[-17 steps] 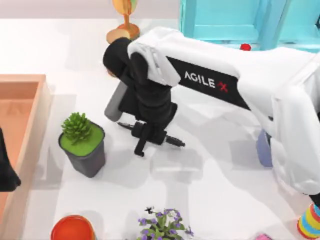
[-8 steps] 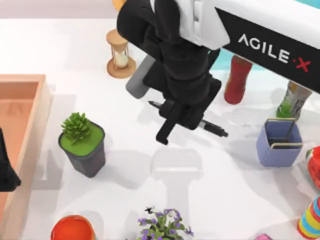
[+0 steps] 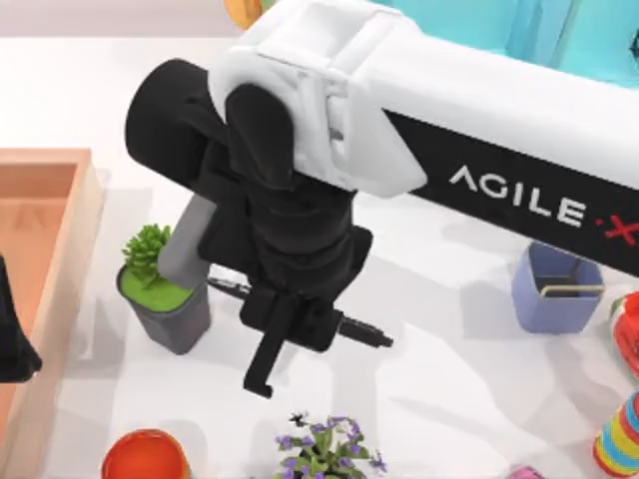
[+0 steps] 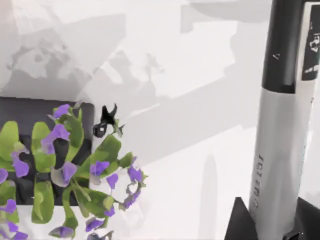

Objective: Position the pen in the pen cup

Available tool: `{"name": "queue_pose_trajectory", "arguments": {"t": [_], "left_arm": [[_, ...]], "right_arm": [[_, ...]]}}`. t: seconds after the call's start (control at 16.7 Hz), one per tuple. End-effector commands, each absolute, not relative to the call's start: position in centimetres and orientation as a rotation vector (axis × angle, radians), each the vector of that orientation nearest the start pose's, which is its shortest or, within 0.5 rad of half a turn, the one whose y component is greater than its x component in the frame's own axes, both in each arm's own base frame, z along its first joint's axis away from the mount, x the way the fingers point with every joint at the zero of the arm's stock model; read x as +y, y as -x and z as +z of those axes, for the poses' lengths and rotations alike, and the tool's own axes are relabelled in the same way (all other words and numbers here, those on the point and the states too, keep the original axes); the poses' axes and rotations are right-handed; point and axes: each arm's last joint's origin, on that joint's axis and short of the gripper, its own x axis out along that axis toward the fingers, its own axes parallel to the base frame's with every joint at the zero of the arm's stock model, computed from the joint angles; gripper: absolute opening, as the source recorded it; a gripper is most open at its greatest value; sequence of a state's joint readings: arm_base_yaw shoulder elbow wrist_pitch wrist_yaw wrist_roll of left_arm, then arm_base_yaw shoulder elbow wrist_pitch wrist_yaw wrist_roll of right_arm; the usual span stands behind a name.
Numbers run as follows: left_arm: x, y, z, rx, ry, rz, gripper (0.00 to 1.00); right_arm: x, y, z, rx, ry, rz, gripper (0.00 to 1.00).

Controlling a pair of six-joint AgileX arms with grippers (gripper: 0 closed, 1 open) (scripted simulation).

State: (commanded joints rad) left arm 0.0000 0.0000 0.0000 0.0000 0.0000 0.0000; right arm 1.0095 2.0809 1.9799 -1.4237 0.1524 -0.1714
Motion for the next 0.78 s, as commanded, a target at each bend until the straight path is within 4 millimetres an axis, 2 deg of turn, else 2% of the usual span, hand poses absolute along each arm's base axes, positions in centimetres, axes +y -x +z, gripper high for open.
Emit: {"name": "queue_pose_trajectory", "arguments": {"t": [0.24,0.48,0.6,0.78], "left_arm": [[-0.1,-10.6,16.0,0.000,0.000,0.000,1.00],[-0.1,-10.6,16.0,0.000,0.000,0.000,1.00],[-0.1,-10.6,16.0,0.000,0.000,0.000,1.00],[-0.1,-10.6,16.0,0.000,0.000,0.000,1.00]], "right_arm": [[34.8,-21.4,26.7,1.257,1.000,0.817,0.00],[34.4,-22.2,26.5,1.260,0.958,0.822,0.00],[33.6,-23.6,26.4,1.251,0.867,0.841,0.00],[31.3,-26.9,25.8,1.206,0.649,0.879,0.00]]}}
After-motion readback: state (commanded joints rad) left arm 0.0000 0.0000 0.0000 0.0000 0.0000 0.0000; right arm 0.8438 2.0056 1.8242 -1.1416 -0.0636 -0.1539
